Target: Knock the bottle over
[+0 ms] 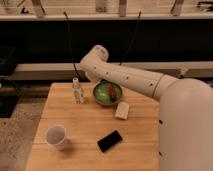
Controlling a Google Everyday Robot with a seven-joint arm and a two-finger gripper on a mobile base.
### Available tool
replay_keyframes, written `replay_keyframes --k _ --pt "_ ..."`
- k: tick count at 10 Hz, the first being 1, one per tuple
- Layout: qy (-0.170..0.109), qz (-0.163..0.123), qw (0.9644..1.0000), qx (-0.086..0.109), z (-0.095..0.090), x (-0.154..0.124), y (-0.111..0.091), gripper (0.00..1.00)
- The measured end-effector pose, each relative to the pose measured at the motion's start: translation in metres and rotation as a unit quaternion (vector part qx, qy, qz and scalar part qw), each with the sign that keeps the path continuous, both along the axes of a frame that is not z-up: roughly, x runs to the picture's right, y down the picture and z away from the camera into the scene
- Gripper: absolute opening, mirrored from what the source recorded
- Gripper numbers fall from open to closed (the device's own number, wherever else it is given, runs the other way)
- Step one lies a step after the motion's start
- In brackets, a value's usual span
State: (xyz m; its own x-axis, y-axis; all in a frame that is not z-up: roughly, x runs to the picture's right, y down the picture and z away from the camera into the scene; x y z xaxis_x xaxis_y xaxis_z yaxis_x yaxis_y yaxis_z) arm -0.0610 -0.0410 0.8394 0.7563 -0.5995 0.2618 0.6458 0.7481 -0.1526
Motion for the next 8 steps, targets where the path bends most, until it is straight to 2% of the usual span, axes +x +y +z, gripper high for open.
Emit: replay_keyframes --k 8 --pt "-0.034 -0.042 0.9985 0.003 0.012 -0.026 0.012 0.01"
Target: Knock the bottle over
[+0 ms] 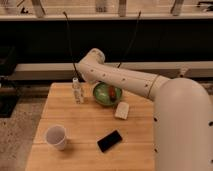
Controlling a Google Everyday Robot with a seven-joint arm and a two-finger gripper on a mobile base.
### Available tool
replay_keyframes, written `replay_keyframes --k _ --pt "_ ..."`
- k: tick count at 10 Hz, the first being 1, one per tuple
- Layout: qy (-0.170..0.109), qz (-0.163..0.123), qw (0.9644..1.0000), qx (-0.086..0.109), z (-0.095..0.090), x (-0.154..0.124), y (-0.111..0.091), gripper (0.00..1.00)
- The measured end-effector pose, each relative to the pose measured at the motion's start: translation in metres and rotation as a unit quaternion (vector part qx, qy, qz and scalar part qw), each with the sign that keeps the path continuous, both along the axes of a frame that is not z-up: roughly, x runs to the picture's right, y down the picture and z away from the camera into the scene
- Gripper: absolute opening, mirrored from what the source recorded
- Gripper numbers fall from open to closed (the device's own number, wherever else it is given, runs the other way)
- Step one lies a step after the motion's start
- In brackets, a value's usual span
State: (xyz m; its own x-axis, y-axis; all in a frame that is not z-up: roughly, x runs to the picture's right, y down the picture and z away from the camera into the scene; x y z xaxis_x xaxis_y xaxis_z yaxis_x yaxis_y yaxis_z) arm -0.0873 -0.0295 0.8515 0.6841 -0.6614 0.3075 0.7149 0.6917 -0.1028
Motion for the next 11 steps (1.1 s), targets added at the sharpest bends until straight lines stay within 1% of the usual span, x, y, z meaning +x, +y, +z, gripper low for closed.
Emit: replay_keyframes --k 1,4,8,11 --pt "-0.006 -0.007 1.0000 0.000 0.001 -0.009 0.002 0.01" --pt "-0.016 -0.020 0.9997 0.002 0.005 -0.015 0.006 0.01" --pt "-0.033 -0.039 0.9987 0.004 0.010 -0.035 0.008 0.01" --pt "-0.040 -0.045 0.9982 0.004 0.012 -0.044 0.009 0.01"
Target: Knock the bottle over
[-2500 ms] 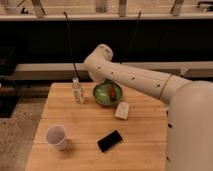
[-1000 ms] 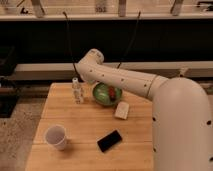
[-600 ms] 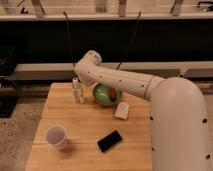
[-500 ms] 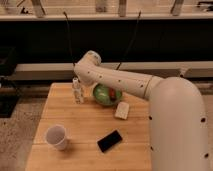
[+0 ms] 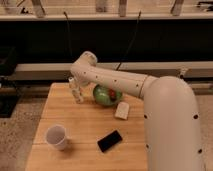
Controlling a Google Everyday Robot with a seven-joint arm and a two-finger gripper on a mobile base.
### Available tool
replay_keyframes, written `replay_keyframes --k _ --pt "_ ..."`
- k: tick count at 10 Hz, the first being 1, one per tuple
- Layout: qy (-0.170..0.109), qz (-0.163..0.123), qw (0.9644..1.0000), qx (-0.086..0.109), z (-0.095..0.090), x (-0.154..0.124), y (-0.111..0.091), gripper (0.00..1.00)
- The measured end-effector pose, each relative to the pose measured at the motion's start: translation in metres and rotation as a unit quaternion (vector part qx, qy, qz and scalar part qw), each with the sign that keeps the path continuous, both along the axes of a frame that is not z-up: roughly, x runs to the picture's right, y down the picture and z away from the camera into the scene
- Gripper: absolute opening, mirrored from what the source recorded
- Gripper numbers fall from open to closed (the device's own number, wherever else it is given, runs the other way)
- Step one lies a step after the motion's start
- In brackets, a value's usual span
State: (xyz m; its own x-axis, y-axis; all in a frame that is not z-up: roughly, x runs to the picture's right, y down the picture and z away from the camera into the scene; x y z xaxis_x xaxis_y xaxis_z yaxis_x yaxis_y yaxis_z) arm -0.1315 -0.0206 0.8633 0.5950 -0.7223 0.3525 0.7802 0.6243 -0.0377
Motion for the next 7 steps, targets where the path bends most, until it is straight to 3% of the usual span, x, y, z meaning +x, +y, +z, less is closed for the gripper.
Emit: replay_keyframes --k 7 --pt "-0.020 -0.016 0.9997 0.000 0.002 -0.026 0.001 0.01"
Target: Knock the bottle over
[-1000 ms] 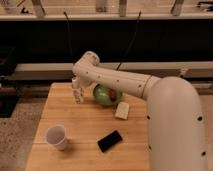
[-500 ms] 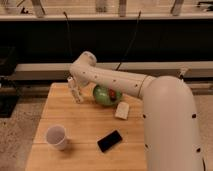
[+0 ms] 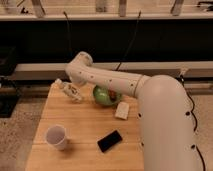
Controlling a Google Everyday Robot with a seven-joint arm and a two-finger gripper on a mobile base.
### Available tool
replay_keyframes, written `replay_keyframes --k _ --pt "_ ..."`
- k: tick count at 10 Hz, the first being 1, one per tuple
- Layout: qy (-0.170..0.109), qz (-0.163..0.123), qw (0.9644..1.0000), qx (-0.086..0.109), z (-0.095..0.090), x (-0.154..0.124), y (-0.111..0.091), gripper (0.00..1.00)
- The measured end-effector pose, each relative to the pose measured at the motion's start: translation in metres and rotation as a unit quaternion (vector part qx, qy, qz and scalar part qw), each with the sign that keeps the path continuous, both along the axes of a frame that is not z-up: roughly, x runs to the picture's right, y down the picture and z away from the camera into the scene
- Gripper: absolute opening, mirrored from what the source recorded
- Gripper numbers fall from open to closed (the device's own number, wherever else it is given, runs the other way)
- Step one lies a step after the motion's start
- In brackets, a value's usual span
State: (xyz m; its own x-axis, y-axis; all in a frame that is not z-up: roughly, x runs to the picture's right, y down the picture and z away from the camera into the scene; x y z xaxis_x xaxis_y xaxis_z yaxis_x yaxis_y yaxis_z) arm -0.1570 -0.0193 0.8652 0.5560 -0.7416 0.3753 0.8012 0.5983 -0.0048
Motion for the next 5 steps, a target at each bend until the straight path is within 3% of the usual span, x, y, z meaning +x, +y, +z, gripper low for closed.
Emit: replay_keyframes --k 5 --pt "-0.020 -0.019 0.9996 0.002 0.001 -0.023 0.002 0.01"
